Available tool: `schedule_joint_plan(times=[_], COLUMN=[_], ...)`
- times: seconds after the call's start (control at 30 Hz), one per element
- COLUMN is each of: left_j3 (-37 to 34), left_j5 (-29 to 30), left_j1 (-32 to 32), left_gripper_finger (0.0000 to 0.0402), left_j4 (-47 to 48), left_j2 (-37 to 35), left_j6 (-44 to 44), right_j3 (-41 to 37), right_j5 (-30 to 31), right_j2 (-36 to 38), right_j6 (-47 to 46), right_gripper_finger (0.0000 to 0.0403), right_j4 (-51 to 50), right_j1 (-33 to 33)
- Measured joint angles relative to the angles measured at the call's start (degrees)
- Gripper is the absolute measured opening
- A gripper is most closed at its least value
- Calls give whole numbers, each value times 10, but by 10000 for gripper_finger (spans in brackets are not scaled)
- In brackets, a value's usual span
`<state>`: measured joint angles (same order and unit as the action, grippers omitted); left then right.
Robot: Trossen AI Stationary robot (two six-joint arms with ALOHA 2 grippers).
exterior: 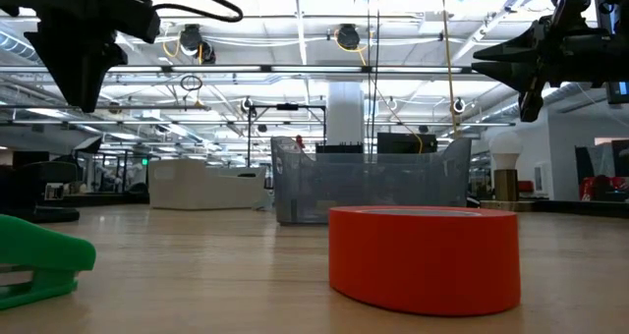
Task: Pick and place Stapler, Stapler remover, tape
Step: Put the black stapler into the gray bin
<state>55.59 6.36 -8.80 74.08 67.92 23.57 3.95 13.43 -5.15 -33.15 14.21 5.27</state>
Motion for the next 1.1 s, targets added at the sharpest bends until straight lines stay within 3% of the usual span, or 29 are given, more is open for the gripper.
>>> schedule_joint_plan(times=[0.17,0.53,0.83,1.1], left_j3=[-28,-80,-113,-148], left_j5=[21,11,-36,-35], left_j1=[0,0,-10,-18], left_gripper_finger=[204,288,285,276], left_j4=[1,4,17,19], left_j2=[0,0,0,0], left_j6=[40,27,-94,-130], right_j3=[0,0,0,0], right_j5=[0,0,0,0], right_j2=[0,0,0,0], right_j6=[0,0,0,7], right_gripper_finger=[71,71,71,71], right_j4=[0,0,0,0], right_j1=[0,0,0,0])
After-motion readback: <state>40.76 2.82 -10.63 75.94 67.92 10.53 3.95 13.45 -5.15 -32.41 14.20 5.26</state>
